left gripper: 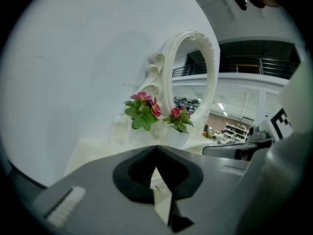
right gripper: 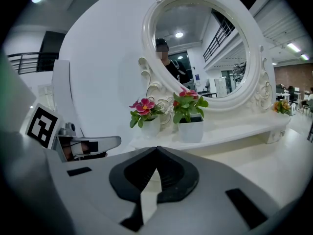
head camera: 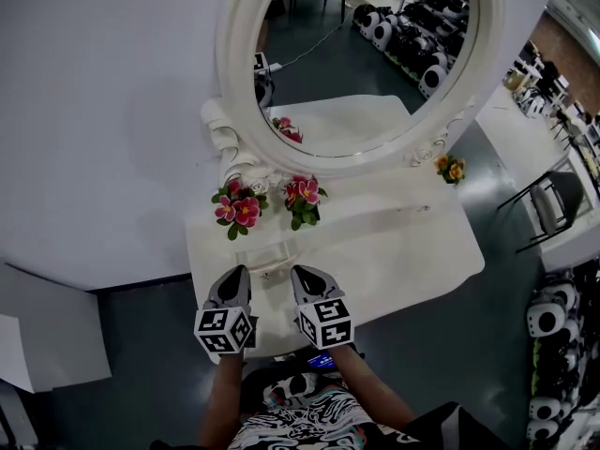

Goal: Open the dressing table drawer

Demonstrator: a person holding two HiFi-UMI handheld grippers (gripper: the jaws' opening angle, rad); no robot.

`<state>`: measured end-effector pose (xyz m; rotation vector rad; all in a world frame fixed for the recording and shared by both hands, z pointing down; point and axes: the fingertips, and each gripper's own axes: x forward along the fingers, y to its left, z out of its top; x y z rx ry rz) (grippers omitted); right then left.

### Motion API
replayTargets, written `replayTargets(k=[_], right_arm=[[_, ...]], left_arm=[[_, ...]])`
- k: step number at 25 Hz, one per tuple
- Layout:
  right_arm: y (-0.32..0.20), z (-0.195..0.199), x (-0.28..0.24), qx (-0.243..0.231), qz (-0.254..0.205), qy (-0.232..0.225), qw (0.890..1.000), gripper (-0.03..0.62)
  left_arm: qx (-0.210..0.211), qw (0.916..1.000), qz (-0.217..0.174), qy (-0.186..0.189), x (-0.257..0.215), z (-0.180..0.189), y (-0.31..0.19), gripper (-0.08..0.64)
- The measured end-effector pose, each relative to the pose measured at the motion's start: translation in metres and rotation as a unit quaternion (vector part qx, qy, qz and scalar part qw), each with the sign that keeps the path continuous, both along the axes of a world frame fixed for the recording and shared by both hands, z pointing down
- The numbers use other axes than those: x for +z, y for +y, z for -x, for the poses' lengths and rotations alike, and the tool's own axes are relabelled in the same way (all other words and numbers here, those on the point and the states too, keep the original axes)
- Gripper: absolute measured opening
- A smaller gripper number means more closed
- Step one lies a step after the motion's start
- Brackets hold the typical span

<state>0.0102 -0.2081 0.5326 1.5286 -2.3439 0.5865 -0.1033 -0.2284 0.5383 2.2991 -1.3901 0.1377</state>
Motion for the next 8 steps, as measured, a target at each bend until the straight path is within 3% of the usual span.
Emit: replayTargets(k=[8], right_arm=[[-0.0005, -0.0034, 0.0012, -0.001, 0.002, 0.004, 1.0, 0.002]], left_arm=[[0.003, 1.0, 0.004, 0.005, 0.0017, -0.0041, 0.0013, 0.002]])
